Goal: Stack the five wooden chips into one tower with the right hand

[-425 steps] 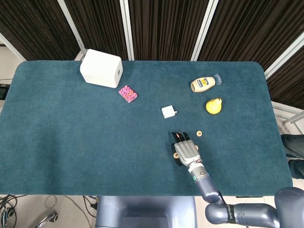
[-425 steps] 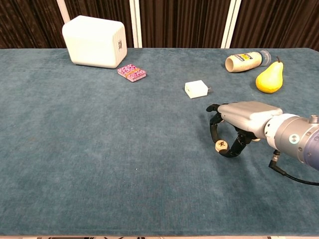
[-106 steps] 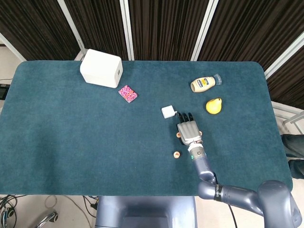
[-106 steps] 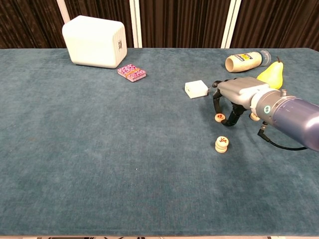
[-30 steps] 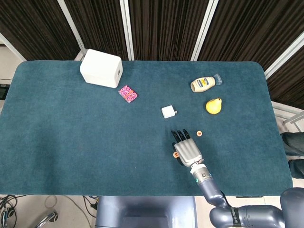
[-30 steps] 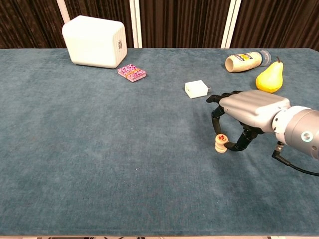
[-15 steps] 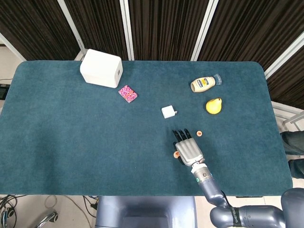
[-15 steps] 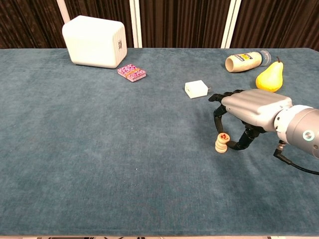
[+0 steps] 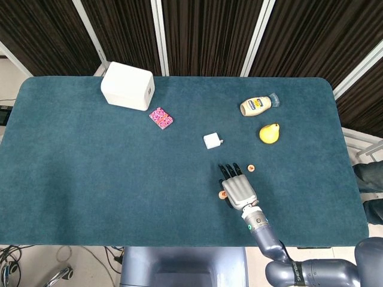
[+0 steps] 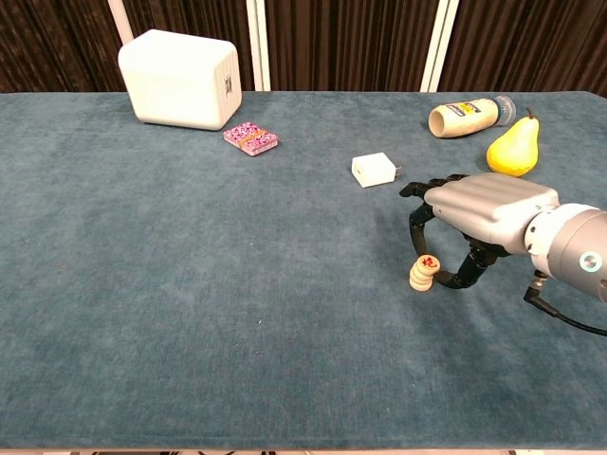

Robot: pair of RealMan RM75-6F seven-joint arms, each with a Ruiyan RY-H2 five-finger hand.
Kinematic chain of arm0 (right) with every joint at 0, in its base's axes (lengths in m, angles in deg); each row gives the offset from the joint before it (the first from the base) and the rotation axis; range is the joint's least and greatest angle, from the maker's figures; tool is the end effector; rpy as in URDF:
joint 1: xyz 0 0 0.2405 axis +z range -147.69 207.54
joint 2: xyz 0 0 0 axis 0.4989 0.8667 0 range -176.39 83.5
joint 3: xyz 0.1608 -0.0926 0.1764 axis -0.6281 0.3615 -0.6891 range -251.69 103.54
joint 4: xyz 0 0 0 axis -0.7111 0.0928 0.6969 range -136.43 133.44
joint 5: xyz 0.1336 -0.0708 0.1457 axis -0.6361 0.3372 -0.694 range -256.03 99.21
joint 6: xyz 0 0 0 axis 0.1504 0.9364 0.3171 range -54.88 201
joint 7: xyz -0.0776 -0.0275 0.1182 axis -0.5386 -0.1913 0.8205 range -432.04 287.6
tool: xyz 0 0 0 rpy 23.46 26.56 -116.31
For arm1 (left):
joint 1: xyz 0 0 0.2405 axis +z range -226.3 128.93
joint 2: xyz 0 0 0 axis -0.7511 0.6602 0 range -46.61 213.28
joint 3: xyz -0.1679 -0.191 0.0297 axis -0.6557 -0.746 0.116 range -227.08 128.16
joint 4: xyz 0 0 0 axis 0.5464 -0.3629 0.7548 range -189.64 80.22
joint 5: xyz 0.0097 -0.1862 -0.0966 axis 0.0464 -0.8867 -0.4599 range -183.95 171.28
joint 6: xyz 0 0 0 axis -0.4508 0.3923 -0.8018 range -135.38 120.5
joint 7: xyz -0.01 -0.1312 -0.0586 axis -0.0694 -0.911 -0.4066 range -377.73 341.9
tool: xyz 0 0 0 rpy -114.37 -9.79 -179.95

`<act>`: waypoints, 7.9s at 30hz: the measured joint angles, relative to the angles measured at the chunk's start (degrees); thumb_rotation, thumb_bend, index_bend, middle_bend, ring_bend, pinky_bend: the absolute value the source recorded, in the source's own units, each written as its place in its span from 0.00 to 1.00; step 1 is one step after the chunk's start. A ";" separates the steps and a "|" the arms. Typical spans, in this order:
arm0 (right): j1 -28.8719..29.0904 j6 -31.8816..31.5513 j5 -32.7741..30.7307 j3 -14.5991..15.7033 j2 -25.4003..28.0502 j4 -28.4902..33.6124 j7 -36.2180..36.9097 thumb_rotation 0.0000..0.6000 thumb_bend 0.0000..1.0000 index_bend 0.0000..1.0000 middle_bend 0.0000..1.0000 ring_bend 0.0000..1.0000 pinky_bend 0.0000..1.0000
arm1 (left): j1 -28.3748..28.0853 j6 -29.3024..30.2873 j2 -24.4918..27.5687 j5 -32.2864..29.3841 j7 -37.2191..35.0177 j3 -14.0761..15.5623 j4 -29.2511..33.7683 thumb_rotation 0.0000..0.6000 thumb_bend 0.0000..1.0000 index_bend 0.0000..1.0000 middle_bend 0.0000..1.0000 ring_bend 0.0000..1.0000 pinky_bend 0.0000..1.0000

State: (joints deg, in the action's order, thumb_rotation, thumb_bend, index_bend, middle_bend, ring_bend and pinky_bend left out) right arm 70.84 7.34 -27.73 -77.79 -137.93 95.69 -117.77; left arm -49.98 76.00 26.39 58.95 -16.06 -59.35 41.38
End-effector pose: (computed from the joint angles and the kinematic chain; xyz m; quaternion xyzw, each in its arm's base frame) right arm -0.1468 -0.2852 -0.0376 0.7757 -0.3490 0.2658 0.4537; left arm -0.3527 0.1759 0.2270 -0.4579 -0.4256 -0.3180 0.7128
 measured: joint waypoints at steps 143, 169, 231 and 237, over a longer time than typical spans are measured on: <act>1.78 2.07 2.06 -3.18 1.60 3.28 -1.24 1.00 0.39 0.51 0.00 0.00 0.00 | 0.05 0.26 -0.22 -0.14 0.81 -0.01 0.20 1.00 0.09 0.00 0.00 0.00 0.07; 1.50 1.22 1.09 -0.41 3.12 3.30 -1.58 1.00 0.39 0.51 0.00 0.00 0.00 | -0.08 0.32 -0.36 -0.04 1.42 0.11 0.25 1.00 0.09 0.00 0.00 0.00 0.07; -18.58 -21.85 33.86 10.80 24.67 14.86 23.63 1.00 0.36 0.15 0.00 0.00 0.00 | -0.43 0.51 -0.95 0.96 3.13 0.71 0.82 1.00 0.09 0.00 0.00 0.00 0.07; -28.09 -32.80 40.60 13.54 24.61 5.23 29.39 1.00 0.36 0.15 0.00 0.00 0.00 | -0.35 0.66 -0.98 1.19 2.74 0.77 0.66 1.00 0.09 0.00 0.00 0.00 0.07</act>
State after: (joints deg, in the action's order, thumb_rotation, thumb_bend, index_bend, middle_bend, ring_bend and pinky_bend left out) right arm 42.75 -25.46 12.86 -64.25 -113.32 100.92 -88.38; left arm -50.33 76.66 25.41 60.13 -13.33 -58.57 42.04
